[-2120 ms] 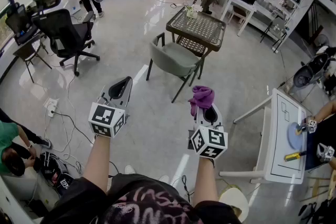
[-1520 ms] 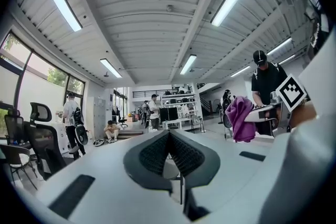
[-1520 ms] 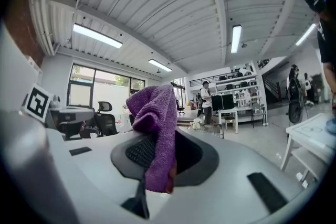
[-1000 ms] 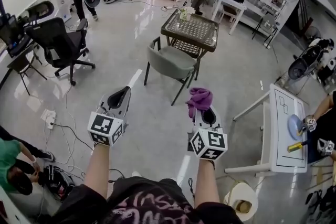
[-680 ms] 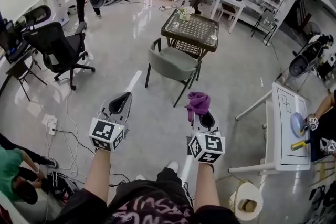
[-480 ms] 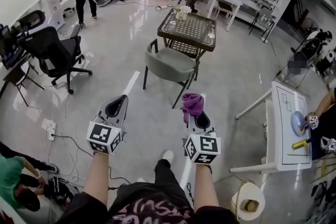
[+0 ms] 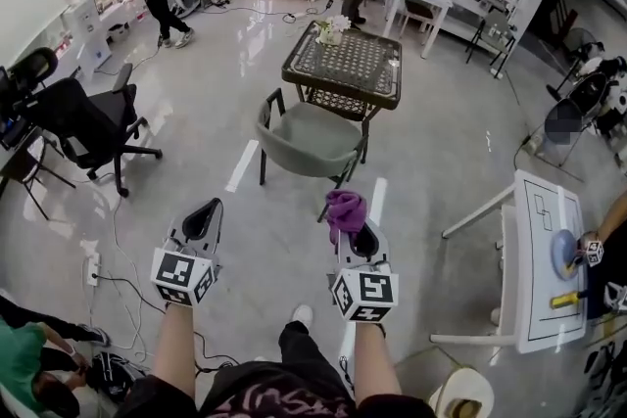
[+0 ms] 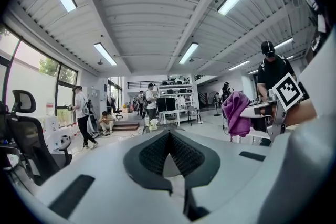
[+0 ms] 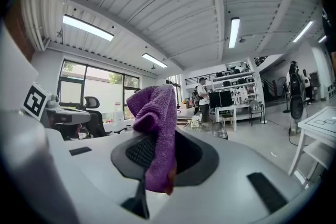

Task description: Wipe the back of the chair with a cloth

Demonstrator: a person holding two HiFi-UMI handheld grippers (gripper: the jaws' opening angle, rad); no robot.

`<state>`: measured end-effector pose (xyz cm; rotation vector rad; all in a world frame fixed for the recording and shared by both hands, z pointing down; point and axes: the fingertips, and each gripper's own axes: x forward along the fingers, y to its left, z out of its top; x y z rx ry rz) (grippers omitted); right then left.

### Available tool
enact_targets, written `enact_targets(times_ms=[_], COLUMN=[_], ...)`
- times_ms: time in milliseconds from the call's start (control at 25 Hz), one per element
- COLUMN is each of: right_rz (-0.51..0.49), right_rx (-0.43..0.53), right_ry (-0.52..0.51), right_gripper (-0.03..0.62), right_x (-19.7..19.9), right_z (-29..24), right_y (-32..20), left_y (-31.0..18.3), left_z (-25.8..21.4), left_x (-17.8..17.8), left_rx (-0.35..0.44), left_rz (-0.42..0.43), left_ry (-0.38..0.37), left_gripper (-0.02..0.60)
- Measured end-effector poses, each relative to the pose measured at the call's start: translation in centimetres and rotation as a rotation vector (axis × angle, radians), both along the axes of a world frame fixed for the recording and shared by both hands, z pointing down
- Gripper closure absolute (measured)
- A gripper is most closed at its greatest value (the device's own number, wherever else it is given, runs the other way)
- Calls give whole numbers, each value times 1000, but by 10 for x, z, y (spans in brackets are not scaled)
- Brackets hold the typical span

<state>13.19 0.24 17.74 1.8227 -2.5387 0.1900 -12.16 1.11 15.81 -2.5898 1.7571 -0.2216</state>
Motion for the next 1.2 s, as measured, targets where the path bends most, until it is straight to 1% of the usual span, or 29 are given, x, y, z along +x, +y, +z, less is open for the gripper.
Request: enact_targets(times_ms=[240, 520, 640, 880, 1080, 1200], right_rz=[-18, -65, -73, -78, -47, -39], right_rx=[-31, -25, -26, -29, -51, -61], right_ry=[-15, 5, 10, 16, -37, -24], right_gripper=[503, 503, 503, 503, 503, 503], right_x=[18, 26, 24, 20, 12, 0], right_z=[17, 26, 29, 36, 51, 63], right_y=[-74, -132, -148, -167, -179, -181], left_y=[-70, -118, -131, -150, -171, -179], left_z=[11, 15, 18, 23, 27, 37], left_x=[12, 21, 21, 17, 1, -8], left_rx=[-33, -39, -40, -39, -37, -30], left_rz=[-30, -61, -61, -62, -71, -48], left_ry=[-17, -52, -68, -62, -35, -8], left_gripper=[572, 572, 572, 572, 572, 572])
